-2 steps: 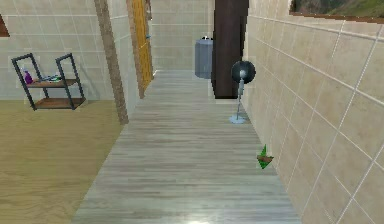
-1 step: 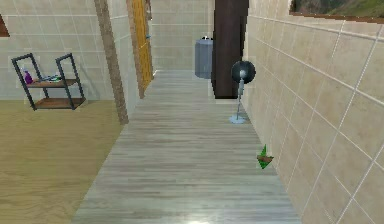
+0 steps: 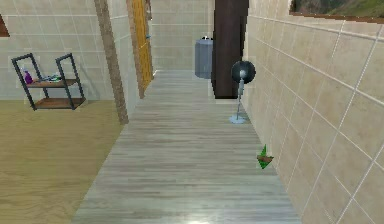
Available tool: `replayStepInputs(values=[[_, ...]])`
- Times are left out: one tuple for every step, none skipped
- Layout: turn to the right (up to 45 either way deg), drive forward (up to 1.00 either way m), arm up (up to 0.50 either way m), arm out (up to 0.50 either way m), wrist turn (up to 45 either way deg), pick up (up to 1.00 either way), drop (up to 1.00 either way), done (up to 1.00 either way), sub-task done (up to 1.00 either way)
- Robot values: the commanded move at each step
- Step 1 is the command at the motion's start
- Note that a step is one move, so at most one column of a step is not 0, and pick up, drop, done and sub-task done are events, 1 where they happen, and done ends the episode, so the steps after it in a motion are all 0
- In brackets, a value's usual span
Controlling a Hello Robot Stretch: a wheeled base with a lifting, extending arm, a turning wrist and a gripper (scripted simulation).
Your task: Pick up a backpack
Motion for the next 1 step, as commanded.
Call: replayStepInputs(values=[[0.0, 0.00, 0.00, 0.00, 0.0, 0.00, 0.00, 1.00, 0.00]])
